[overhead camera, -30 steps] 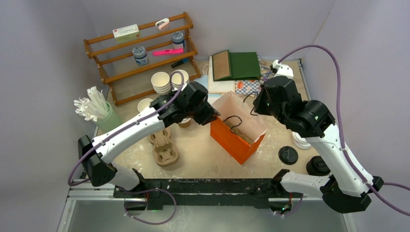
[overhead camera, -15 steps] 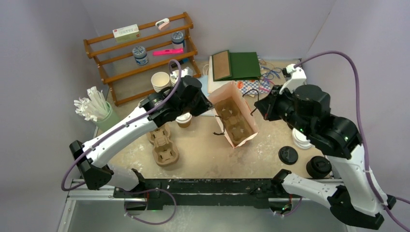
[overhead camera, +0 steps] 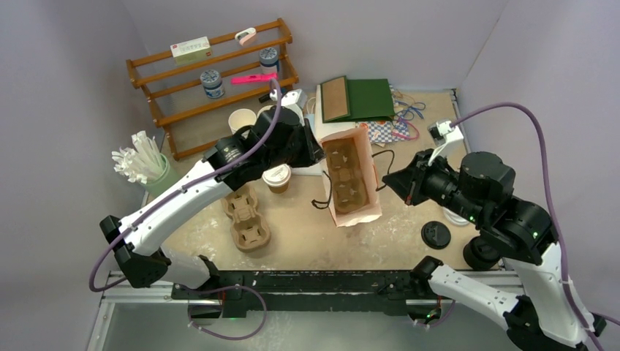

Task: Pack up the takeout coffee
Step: Adjust the takeout bag at the center of the board, then adjust the cup tray in the takeout bag.

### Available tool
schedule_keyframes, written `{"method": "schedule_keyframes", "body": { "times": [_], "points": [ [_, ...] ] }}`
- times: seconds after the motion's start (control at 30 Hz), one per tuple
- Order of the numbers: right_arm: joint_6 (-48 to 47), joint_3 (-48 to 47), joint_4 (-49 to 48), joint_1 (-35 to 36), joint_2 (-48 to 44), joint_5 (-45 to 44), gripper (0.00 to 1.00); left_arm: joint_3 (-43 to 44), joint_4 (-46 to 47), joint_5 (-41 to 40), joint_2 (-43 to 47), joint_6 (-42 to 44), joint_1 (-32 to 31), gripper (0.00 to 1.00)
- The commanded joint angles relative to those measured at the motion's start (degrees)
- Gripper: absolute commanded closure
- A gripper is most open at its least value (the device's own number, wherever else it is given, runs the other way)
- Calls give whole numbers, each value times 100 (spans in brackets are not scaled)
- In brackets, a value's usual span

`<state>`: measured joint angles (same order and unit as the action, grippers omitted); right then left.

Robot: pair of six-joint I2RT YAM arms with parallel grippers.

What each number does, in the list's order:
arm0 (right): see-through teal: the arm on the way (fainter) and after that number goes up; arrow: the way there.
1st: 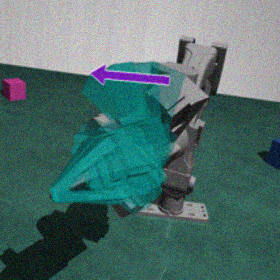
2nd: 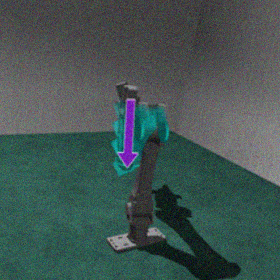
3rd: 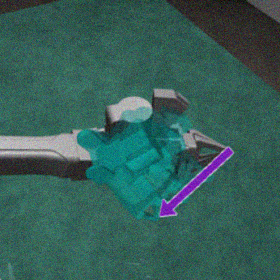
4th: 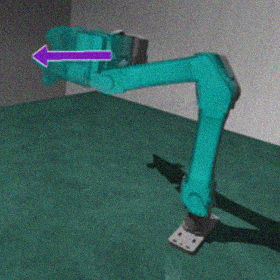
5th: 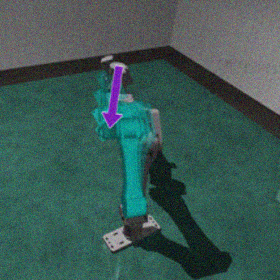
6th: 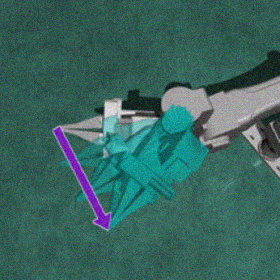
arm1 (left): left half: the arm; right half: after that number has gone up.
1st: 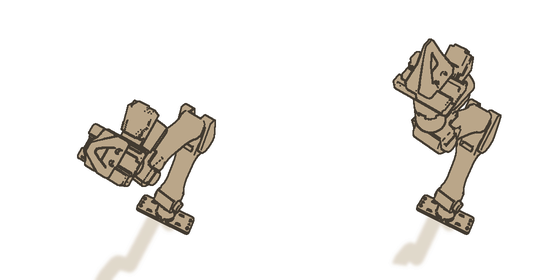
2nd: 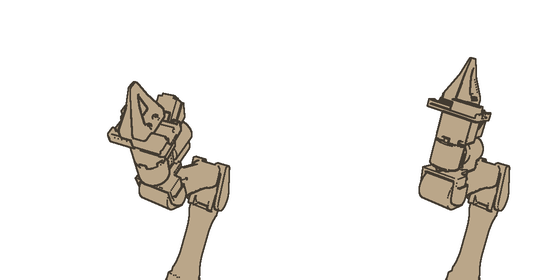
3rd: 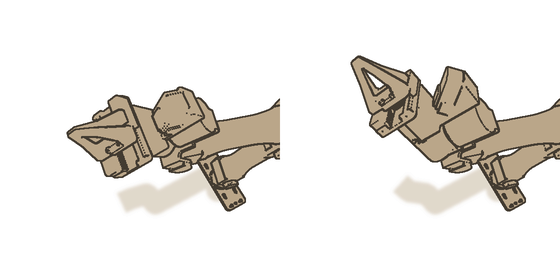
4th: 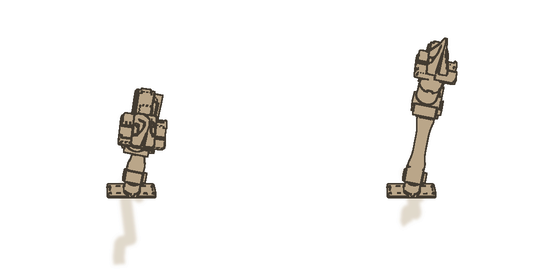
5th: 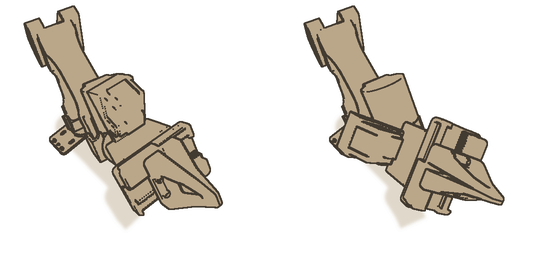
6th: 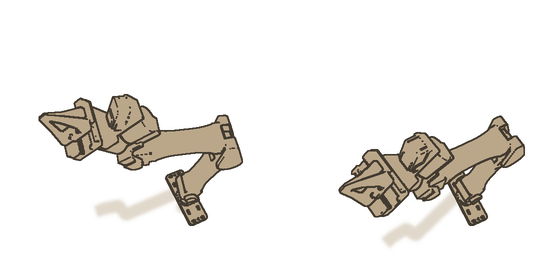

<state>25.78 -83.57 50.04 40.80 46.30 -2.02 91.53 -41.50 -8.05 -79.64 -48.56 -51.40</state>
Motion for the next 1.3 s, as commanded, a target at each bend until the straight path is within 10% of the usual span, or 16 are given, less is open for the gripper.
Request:
{"method": "schedule_keyframes", "body": {
  "times": [0.0,0.37,0.47,0.73,0.83,0.93,1.27],
  "points": [
    [-2,62,-135,-7,58,169,100,603,-258,311,-170,480,14,100],
    [505,-579,991,-10,667,-579,98,2926,-2826,2315,-2182,462,455,100],
    [418,-979,1168,-10,862,-1010,75,3028,-3008,2591,-2479,467,525,100],
    [116,-2654,1402,-10,1878,-575,57,1968,-1881,2853,-2094,-641,726,100],
    [121,-3210,1465,-10,2375,-259,65,1350,-1344,2726,-1698,-1206,744,100],
    [104,-3312,1312,5,2798,1,100,848,-902,2472,-1321,-1698,757,100],
    [716,-2787,1143,782,3361,-1236,100,-23,-475,1534,-478,-2326,987,100]
  ]
}}
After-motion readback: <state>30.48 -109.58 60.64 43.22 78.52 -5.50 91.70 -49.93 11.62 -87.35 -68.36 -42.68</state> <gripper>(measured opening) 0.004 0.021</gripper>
